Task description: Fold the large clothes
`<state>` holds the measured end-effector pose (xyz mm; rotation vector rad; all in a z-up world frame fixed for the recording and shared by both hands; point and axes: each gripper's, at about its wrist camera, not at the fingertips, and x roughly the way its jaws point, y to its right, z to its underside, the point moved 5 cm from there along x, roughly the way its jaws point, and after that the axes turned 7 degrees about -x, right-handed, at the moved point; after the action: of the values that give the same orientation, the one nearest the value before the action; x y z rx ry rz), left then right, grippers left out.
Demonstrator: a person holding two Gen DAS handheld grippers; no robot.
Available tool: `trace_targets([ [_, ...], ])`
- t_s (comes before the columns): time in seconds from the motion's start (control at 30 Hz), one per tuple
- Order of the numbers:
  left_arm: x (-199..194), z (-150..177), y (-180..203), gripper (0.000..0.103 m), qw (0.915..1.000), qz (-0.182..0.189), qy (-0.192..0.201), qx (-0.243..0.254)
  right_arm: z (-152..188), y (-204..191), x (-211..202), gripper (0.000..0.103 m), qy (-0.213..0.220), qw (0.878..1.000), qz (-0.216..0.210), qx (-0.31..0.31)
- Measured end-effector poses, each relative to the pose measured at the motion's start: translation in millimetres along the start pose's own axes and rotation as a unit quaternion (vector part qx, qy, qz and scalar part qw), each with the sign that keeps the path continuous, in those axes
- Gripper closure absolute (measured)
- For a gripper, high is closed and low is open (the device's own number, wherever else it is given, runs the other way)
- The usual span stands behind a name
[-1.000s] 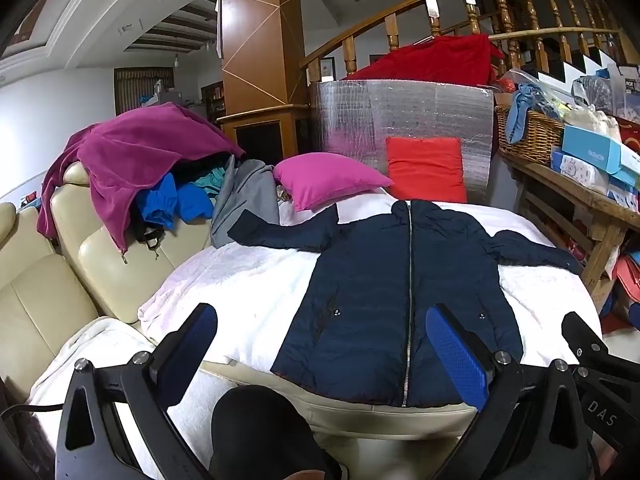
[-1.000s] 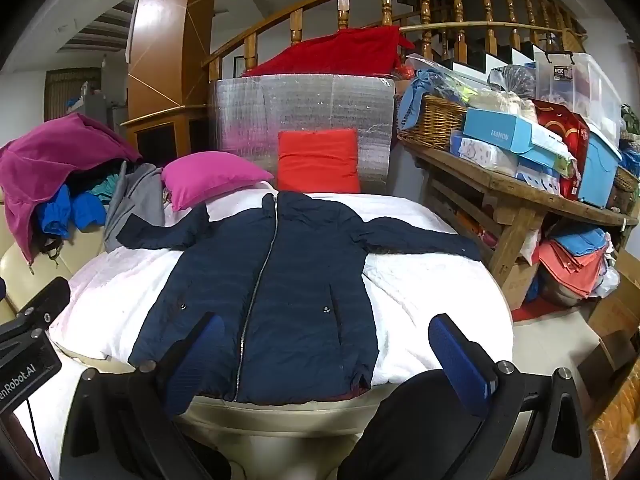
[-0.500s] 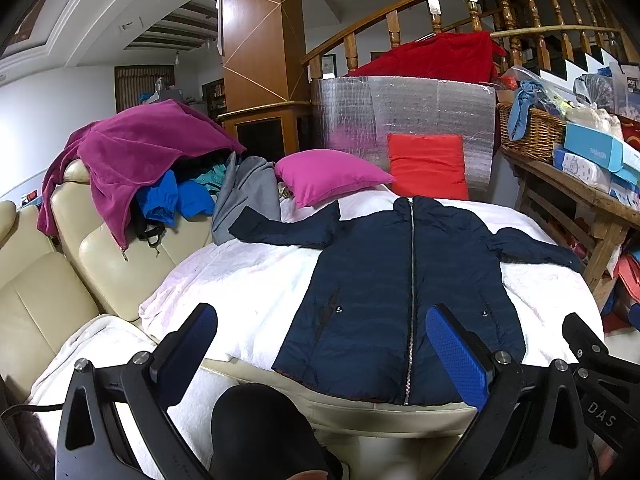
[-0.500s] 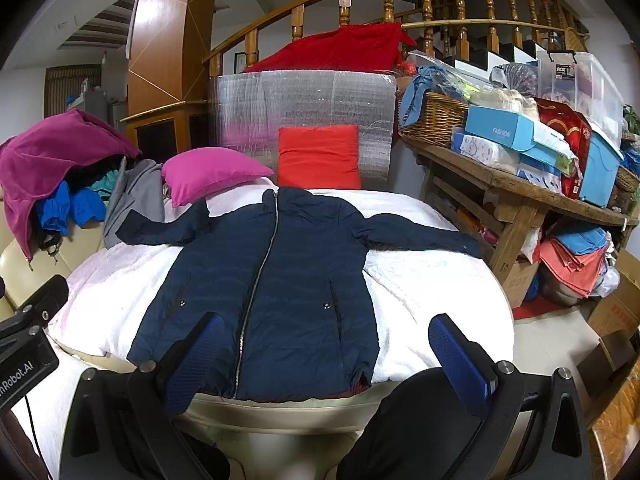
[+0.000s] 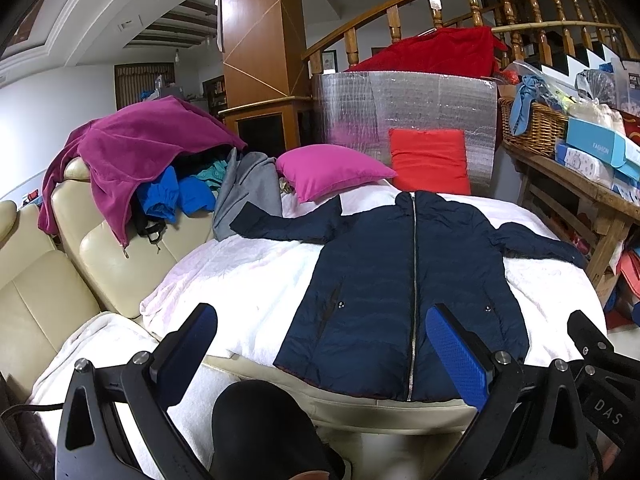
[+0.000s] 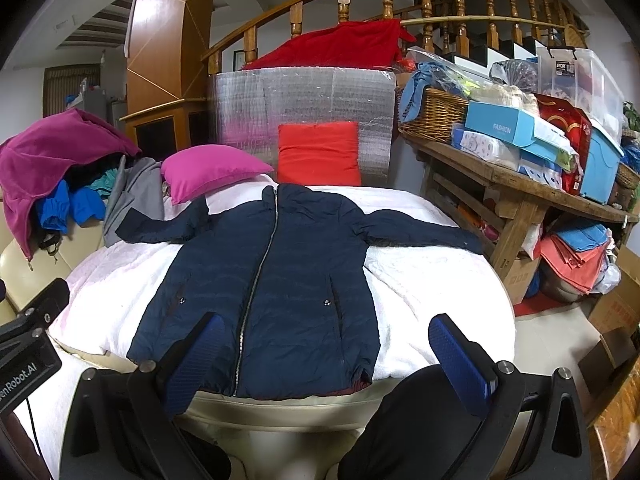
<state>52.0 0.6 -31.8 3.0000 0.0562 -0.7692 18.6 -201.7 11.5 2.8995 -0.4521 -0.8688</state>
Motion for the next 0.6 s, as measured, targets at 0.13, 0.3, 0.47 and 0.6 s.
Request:
trace_targets([
  [0.13, -0.3, 1.0, 0.4, 0.000, 1.0000, -0.001, 0.001, 0.001, 0.9, 0.7, -0.7, 0.000, 0.000, 1.000, 0.000, 0.004],
  [0.3, 1.5, 2.2, 1.2, 0.000, 1.0000, -0.001, -0.001, 0.002, 1.2, 2.1, 0.5, 0.000, -0.002, 1.000, -0.001, 0.008],
  [0.47, 1.8, 2.4, 0.0, 0.000, 1.0000, -0.002, -0.002, 0.001, 0.9, 0.2, 0.7, 0.000, -0.003, 1.000, -0.002, 0.006],
  [0.6, 1.5, 3.3, 0.8, 0.000, 1.0000, -0.002, -0.002, 0.002, 0.0, 0.2, 2.5, 0.000, -0.006, 1.000, -0.005, 0.007],
])
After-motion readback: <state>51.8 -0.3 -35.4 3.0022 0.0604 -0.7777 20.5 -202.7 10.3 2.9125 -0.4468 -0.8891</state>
